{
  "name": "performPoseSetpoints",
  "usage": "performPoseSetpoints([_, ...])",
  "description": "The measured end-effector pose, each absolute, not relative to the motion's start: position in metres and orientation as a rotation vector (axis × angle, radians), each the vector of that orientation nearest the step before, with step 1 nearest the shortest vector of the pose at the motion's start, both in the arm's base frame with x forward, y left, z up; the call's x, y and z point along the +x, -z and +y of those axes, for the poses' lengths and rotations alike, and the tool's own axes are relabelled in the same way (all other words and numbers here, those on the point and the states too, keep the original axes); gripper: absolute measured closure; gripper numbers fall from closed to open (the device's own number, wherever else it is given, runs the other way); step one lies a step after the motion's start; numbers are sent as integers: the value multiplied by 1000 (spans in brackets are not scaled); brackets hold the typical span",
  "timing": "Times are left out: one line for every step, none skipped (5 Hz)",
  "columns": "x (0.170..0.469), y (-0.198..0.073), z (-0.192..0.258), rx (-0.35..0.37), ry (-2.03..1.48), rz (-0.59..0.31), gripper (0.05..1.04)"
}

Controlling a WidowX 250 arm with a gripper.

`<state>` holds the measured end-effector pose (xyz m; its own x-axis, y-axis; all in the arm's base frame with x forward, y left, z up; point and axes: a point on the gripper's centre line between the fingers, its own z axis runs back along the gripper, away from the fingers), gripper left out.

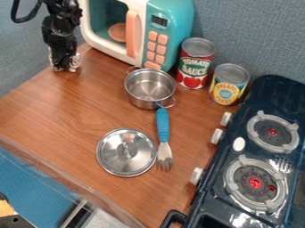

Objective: Move the object to the bottom middle of the table

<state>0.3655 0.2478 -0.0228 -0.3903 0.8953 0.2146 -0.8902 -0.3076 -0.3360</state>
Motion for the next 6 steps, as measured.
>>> performPoseSetpoints([362, 21, 245, -17, -1903, -485, 591])
performPoseSetpoints([360, 15, 240, -41, -1888, -496, 645])
performPoseSetpoints([357, 4, 237, -50, -1871, -490, 727])
performPoseSetpoints([347, -15, 226, -82, -1870, -494, 759])
performPoseSetpoints([338, -34, 210, -107, -1821, -524, 760])
performPoseSetpoints([325, -43, 180, -122, -1740, -533, 760])
